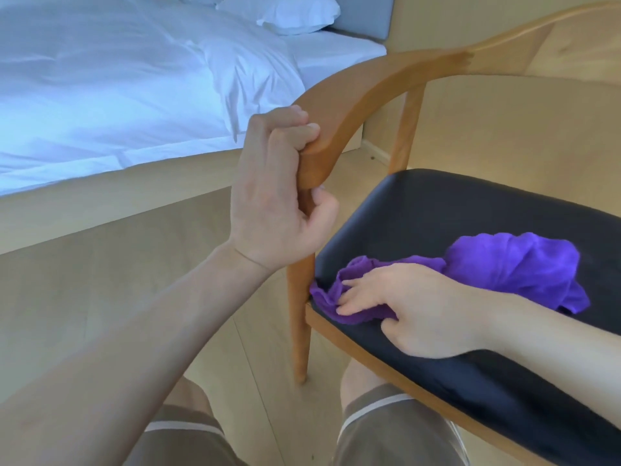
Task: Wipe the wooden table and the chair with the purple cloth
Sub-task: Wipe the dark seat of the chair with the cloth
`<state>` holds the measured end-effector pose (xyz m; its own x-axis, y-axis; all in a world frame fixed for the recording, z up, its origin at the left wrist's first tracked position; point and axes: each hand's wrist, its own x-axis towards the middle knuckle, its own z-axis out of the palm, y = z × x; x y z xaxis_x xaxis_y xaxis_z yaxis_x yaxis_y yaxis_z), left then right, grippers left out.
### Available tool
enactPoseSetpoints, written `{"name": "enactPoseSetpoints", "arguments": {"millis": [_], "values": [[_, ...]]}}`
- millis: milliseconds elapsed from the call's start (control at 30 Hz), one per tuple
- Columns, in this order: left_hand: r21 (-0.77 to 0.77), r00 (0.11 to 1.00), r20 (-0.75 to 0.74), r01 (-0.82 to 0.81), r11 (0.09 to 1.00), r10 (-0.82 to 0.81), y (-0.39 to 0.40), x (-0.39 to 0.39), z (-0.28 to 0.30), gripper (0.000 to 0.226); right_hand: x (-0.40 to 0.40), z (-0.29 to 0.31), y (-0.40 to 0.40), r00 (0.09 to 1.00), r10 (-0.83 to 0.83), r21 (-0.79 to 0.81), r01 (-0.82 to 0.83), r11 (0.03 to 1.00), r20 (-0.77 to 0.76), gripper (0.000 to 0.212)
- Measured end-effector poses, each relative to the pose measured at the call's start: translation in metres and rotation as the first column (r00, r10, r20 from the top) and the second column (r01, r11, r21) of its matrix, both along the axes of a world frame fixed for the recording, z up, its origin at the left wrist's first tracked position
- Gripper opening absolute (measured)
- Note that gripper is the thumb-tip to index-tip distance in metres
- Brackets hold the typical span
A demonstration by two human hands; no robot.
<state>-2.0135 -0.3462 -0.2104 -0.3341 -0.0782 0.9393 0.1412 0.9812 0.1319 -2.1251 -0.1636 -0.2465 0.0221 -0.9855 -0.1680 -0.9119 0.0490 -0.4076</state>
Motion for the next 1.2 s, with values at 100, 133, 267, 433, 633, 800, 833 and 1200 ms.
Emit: {"name": "enactPoseSetpoints", "arguments": {"millis": [100,133,267,433,633,800,833,1200], "values": [[0.036,0.999,0.000,-0.035,0.999,0.035,0.005,0.000,0.000,0.047,-0.014,0.032,-0.027,0.952,-0.155,0.010,0.158,0.987,0.263,0.053],[0.036,0.999,0.007,-0.049,0.998,0.049,0.006,0.001,0.000,0.046,-0.022,0.036,-0.041,0.910,-0.234,-0.088,0.279,0.956,0.344,0.051],[0.037,0.997,0.035,-0.068,0.997,0.067,0.006,0.001,0.001,0.047,-0.018,0.012,-0.072,0.828,-0.452,-0.204,0.531,0.822,0.333,0.035],[-0.018,0.997,0.048,-0.059,0.998,0.060,0.003,0.005,0.003,0.048,0.017,-0.014,-0.055,0.987,-0.052,-0.044,0.046,0.998,-0.155,0.036],[-0.024,0.999,0.033,-0.035,0.999,0.035,0.001,0.005,0.001,0.048,0.015,-0.013,-0.037,0.920,0.115,-0.018,-0.132,0.991,-0.375,0.053],[-0.010,0.999,0.034,-0.015,1.000,0.016,0.000,0.003,0.000,0.047,0.022,-0.025,-0.023,0.810,0.214,0.085,-0.200,0.976,-0.546,0.071],[-0.013,0.999,0.043,-0.022,1.000,0.022,-0.001,0.003,-0.001,0.046,0.020,-0.026,-0.020,0.784,0.237,0.087,-0.229,0.970,-0.574,0.076],[0.015,0.998,0.024,-0.060,0.998,0.060,-0.001,-0.001,0.000,0.045,0.003,-0.011,-0.019,0.956,0.192,-0.131,-0.225,0.966,-0.221,0.053]]}}
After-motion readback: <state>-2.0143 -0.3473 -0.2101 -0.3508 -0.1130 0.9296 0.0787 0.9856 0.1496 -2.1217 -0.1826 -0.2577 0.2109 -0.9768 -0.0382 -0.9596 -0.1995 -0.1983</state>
